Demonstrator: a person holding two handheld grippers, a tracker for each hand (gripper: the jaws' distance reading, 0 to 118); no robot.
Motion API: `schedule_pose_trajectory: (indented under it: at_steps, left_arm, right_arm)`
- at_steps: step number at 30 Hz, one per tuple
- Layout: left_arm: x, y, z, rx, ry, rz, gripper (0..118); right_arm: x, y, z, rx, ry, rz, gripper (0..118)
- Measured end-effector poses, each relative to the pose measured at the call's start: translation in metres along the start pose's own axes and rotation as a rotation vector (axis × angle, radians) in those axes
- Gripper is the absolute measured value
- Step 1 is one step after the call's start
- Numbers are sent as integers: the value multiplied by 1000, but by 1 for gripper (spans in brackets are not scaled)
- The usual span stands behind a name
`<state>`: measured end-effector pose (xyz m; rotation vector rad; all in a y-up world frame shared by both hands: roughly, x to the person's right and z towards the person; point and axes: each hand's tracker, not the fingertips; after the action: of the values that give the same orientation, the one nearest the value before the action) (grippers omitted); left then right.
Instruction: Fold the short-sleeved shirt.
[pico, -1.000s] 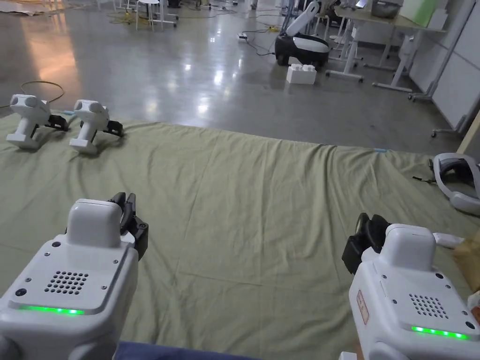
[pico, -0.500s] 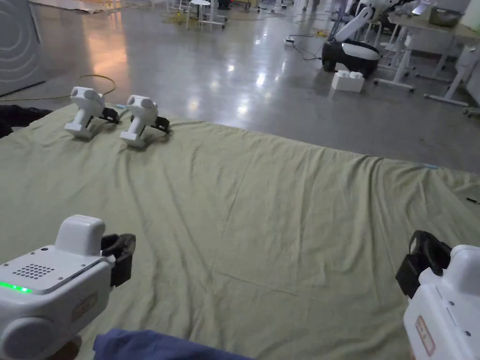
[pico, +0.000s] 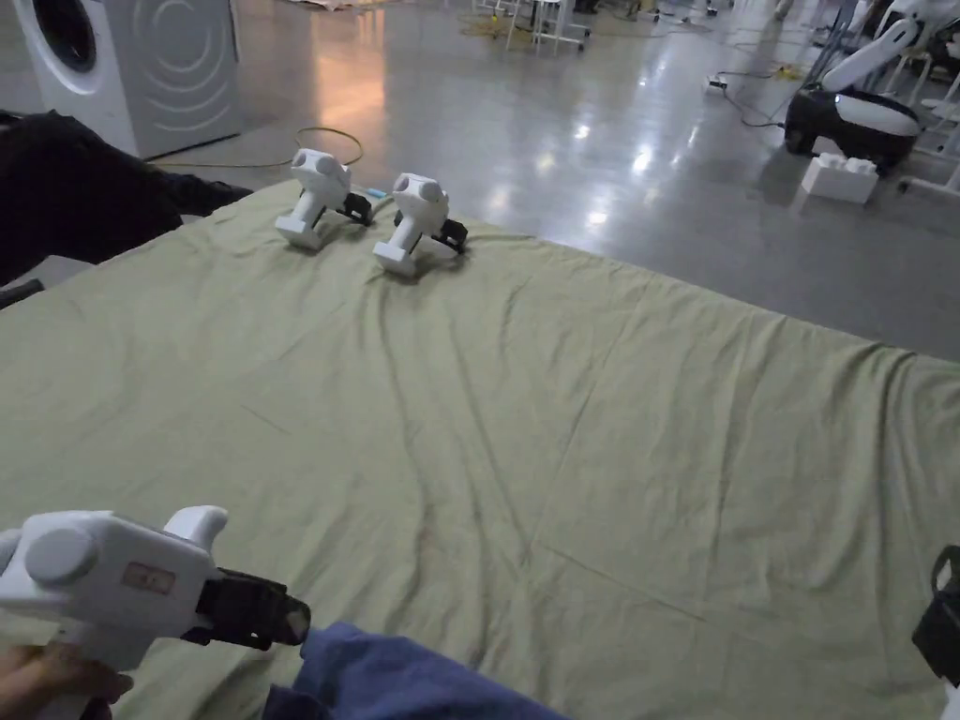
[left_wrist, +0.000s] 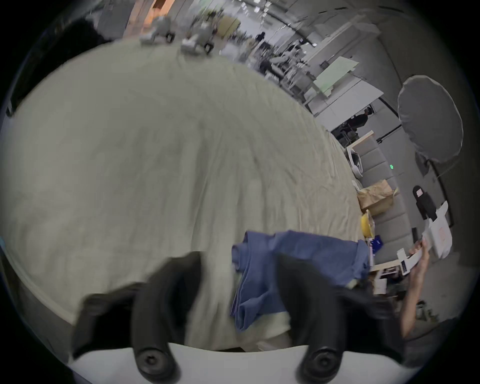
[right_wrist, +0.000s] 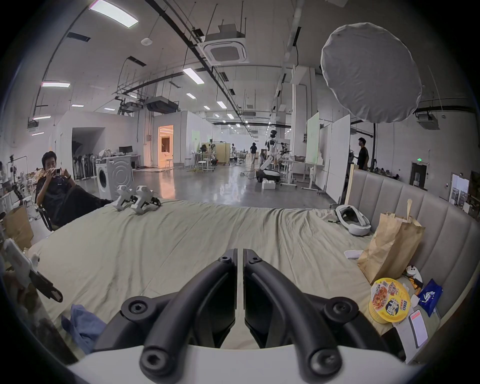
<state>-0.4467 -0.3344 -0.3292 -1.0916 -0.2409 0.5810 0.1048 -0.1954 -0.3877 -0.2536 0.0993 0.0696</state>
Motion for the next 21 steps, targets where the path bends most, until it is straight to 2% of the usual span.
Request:
schedule_pose_trajectory:
  at_steps: [4,7,10,11,13,17,21]
  left_arm:
    - [-30,7,-13,-8,-85,26,76]
    - [-40,4,-24,-80,-264,161,78]
    - [-43,-5,-50,-209,-353,263,79]
    - [-43,-11,-60,-257,-366,259,79]
    - [-38,-16,-65,-225,-430,229,79]
    - [-35,-20,-67,-193,-472,277,79]
    - [-20,-29,-69,-146,-456,241,77]
  right_arm:
    - [1,-6,-2,-35,1,3,6]
    - [2,-9,-3,-56,3,0,6]
    - [3,-12,-3,-69,3,-2,6]
    - [3,-13,-4,-73,3,0,6]
    - [3,-13,-4,-78,2,4,6]
    - [3,-16,-4,-86,1,4,6]
    - [2,-20,-6,-108,14,-3,6]
